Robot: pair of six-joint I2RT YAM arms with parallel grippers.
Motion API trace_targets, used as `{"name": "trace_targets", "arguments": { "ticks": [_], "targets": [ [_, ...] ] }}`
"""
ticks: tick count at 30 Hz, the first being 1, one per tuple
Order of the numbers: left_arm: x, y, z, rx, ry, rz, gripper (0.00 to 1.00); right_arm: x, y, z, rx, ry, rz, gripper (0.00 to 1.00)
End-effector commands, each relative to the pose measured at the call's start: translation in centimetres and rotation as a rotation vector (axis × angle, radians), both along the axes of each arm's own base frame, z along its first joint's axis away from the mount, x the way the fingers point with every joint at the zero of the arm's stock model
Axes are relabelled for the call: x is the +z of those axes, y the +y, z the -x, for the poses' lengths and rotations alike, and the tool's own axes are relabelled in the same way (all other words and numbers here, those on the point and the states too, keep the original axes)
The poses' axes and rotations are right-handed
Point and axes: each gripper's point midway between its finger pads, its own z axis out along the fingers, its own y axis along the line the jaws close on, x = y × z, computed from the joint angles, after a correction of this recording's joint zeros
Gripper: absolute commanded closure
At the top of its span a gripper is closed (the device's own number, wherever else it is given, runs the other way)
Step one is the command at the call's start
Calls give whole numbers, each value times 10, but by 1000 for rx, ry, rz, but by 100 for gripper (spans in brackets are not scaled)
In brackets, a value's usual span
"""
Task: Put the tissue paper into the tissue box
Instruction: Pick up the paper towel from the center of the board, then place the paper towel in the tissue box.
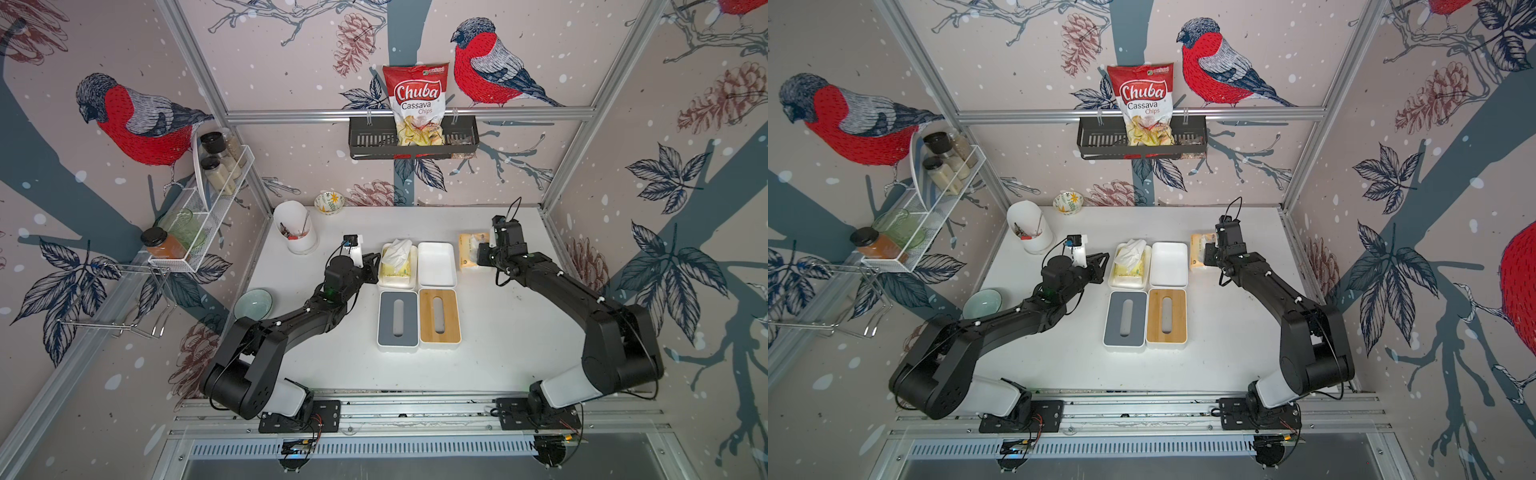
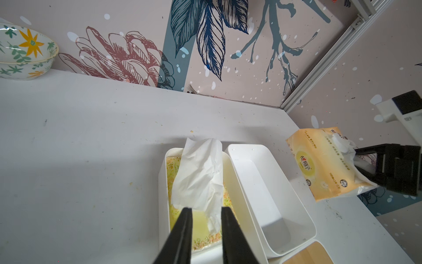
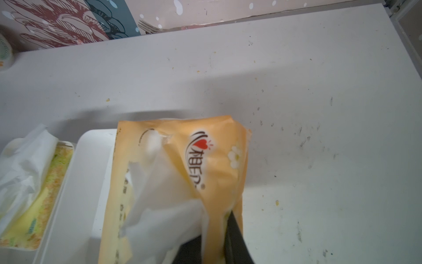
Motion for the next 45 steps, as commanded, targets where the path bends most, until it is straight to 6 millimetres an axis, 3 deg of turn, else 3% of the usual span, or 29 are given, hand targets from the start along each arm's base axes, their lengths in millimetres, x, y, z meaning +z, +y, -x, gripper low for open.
{"name": "trace_targets", "arguments": {
  "ticks": [1,7,19,39,45],
  "targets": [
    [5,1,-2,3,-30,2,74,15,14,0,5,-14,-35,91],
    [6,3,-2,11,-31,-2,74,14,51,-8,45,-9,-101,91],
    [3,5,-4,23,-26,-23,74,-31,101,-26,94,71,-105,91],
    [-5,6,-8,41,1,-38,75,-79,106,-22,95,146,-39,89],
    [-6,5,-9,41,4,-39,75,-92,110,-25,101,166,-25,79]
  ]
}}
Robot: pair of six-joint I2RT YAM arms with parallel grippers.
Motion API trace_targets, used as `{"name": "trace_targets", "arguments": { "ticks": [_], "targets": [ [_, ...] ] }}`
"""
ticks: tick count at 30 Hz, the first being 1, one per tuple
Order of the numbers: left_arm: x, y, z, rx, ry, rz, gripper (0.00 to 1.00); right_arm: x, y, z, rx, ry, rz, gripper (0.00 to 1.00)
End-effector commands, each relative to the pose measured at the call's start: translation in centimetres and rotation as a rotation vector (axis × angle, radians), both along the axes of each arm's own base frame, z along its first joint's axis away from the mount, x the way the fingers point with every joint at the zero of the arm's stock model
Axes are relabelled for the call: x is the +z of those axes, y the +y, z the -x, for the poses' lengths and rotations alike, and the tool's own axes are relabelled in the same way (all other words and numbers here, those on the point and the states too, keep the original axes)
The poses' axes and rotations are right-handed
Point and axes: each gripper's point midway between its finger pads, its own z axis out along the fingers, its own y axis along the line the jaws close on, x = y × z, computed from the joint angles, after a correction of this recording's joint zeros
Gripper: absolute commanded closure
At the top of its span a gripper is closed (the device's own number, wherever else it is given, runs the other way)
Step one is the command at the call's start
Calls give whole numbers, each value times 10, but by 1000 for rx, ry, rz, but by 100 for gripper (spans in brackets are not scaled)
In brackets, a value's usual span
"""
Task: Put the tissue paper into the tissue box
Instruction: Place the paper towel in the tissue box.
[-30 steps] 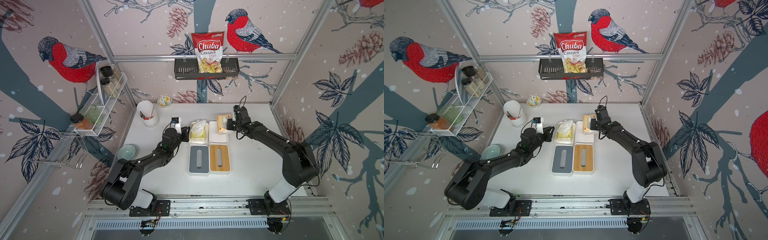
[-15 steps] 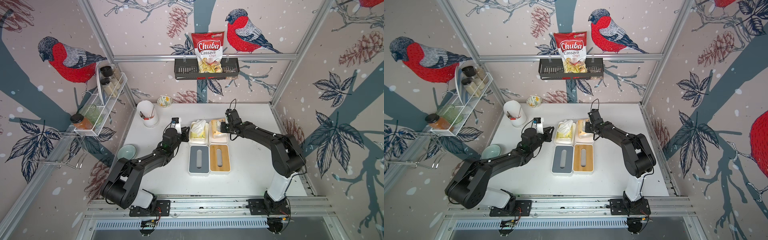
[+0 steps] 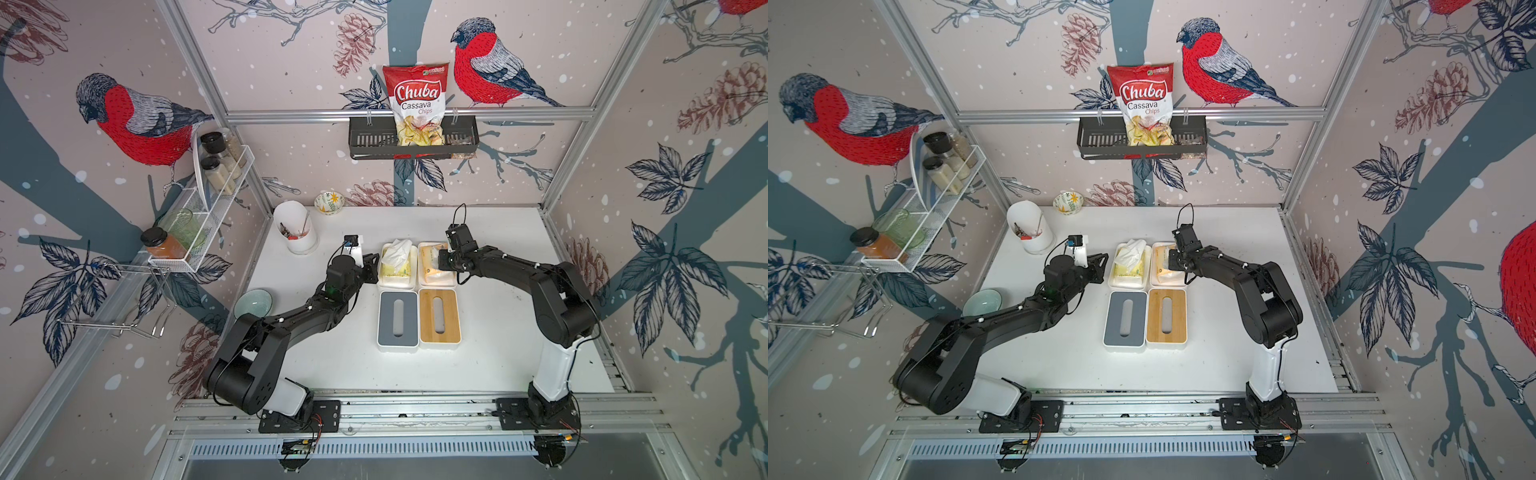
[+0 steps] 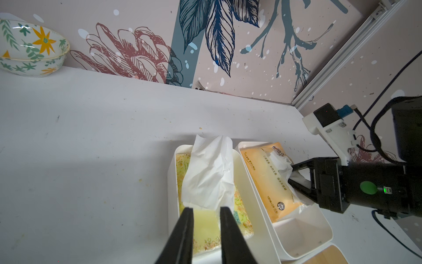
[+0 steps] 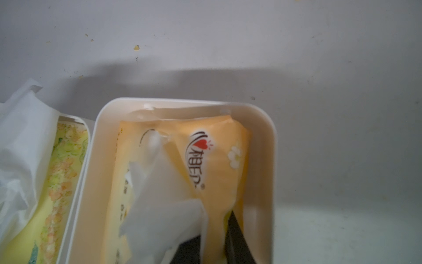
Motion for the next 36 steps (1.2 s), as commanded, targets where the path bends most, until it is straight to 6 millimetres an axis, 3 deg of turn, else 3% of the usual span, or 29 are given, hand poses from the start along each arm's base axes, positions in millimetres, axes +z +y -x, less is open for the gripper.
{"name": "trace_targets", "arguments": {
  "ticks": [1,12,22,29,36],
  "targets": [
    [4,1,-3,9,-13,-2,75,3,3,-7,-4,-24,-1,78],
    [4,3,-3,17,-14,-3,75,-3,-1,-10,-17,-24,34,66],
    [5,4,-2,22,-16,-4,75,5,4,-10,0,-29,48,42],
    [6,5,-2,27,-18,-6,74,37,10,-6,7,-85,81,29],
    [5,6,-3,32,-13,-11,74,73,-1,5,-20,-159,123,28]
  ]
}}
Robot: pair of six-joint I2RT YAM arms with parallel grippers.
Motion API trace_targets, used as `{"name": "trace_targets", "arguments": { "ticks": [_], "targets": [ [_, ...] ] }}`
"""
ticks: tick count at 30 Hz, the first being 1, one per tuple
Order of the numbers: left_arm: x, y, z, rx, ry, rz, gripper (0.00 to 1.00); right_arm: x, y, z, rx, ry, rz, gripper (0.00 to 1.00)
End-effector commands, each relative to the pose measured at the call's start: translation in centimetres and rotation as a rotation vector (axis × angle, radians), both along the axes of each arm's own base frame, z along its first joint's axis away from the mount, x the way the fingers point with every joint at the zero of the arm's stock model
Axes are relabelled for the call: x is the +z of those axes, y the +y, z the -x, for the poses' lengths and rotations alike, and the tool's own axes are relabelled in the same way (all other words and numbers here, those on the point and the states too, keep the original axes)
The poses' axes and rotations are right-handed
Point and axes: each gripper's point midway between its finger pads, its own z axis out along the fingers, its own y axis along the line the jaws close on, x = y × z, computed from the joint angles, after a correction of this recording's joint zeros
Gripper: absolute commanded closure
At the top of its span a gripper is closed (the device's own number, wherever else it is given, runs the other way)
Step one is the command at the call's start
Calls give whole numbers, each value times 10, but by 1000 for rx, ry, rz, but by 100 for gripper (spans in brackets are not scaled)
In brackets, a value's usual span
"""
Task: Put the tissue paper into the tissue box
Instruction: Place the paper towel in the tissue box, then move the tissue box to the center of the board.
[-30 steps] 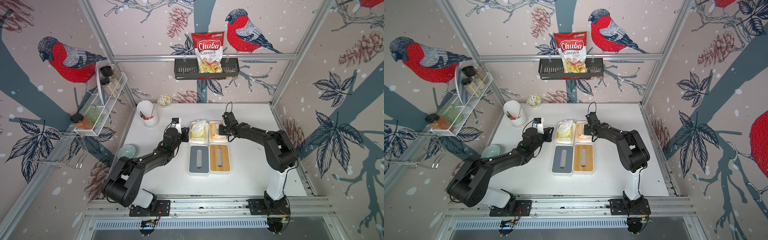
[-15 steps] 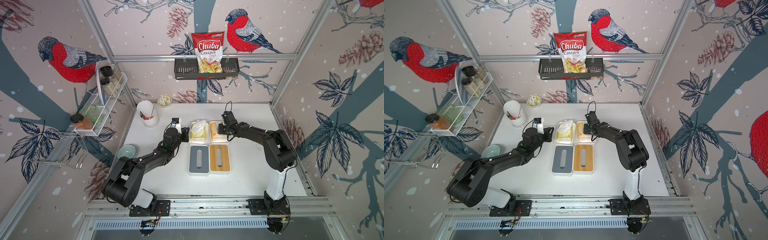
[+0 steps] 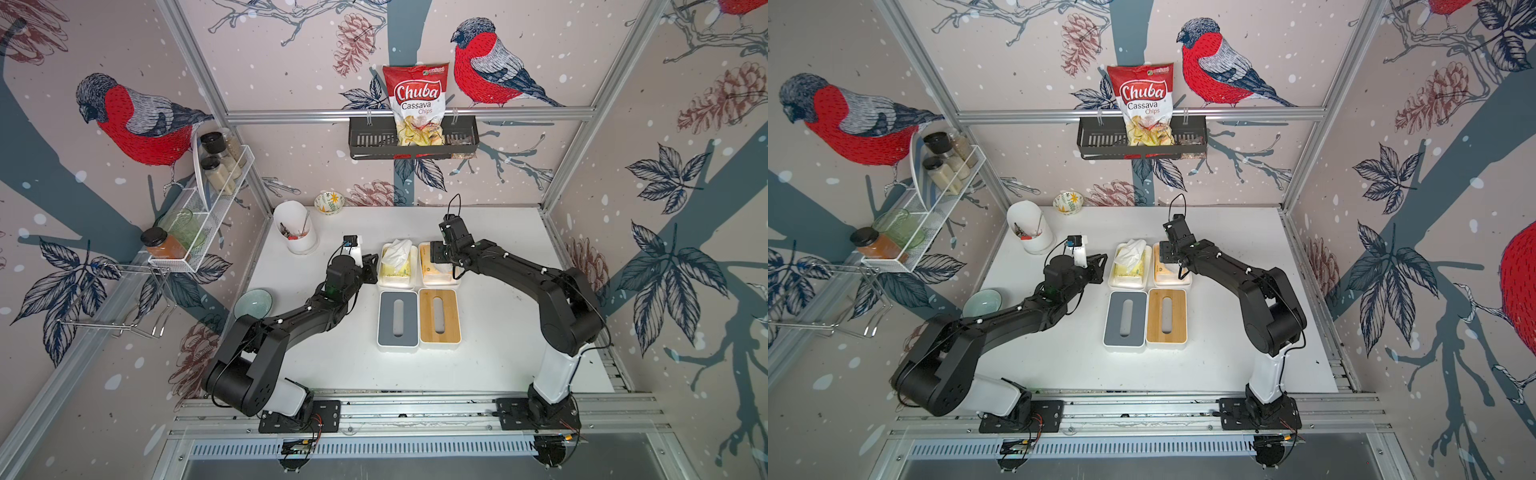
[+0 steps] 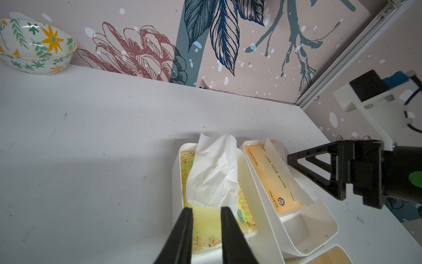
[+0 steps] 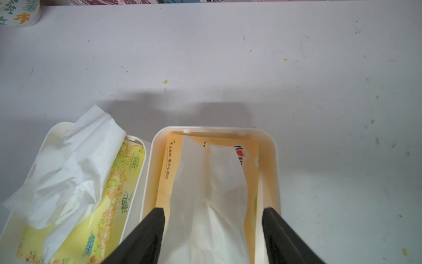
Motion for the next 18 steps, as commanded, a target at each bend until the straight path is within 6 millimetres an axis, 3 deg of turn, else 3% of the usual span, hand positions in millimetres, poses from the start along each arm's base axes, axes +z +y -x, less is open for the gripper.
{"name": "trace_targets", "arguments": {
  "ticks": [1,9,13,18],
  "targets": [
    [5,2,-3,16,-20,-4,74,15,-16,6,-32,-38,57,28],
    [1,14,-6,81,32,-53,76,17,-57,20,-97,-111,86,31],
    [3,19,-4,99,68,-85,78,15,-62,24,-78,-144,29,31],
    [1,25,2,108,119,-134,73,17,-64,28,-45,-176,28,32]
  ]
}}
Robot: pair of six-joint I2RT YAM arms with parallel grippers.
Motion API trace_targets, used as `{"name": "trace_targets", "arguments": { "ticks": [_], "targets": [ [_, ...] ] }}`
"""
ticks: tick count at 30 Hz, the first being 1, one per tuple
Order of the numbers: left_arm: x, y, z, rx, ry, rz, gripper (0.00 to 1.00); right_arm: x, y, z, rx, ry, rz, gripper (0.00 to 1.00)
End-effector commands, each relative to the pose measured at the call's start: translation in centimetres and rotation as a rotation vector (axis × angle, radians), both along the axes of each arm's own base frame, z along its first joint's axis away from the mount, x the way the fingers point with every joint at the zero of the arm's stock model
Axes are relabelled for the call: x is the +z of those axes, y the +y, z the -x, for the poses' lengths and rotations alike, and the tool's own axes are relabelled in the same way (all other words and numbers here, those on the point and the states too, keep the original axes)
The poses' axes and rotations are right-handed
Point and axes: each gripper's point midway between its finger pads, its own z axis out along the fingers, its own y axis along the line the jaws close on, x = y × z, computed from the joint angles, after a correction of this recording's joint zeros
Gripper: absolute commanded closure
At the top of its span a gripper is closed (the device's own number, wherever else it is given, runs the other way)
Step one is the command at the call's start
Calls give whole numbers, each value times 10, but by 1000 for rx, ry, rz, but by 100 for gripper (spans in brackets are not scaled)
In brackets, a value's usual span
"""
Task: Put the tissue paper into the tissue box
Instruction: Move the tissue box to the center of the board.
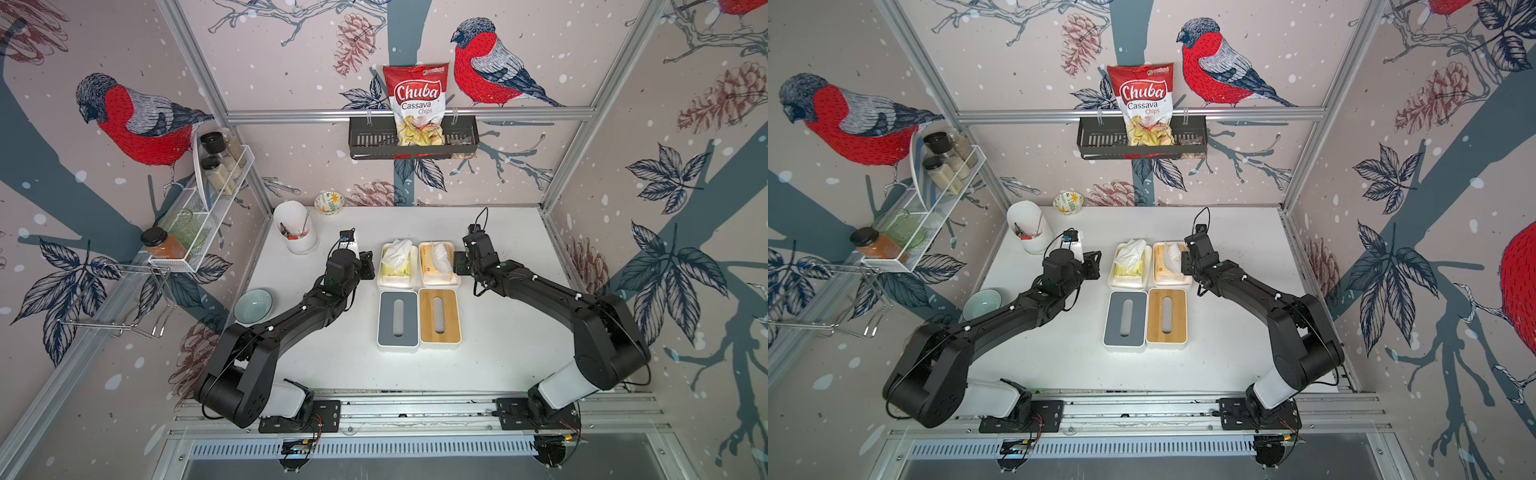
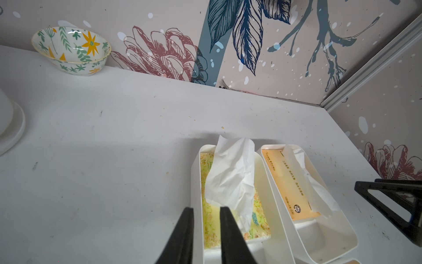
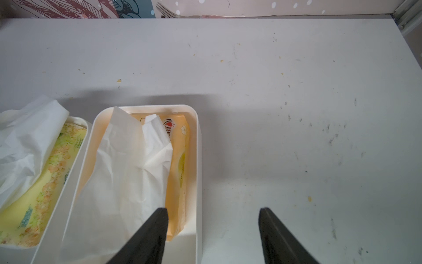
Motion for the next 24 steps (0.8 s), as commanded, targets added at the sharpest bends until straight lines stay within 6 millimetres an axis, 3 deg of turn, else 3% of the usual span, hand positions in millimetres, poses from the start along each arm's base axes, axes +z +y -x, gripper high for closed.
{"name": "trace_targets", "arguments": {
  "ticks": [1,12,16,24],
  "targets": [
    [-12,7,5,13,73,-68,72,14,5,-5,44,-74,-26,32],
    [-32,26,23,69,216,-144,69,-9,-50,-6,4,28,-147,35],
    [-42,27,40,50,273,-128,69,-11,-47,-7,20,38,-159,37],
    [-55,38,93,2,386,-117,65,-12,-41,-5,51,55,-172,40]
  ]
}}
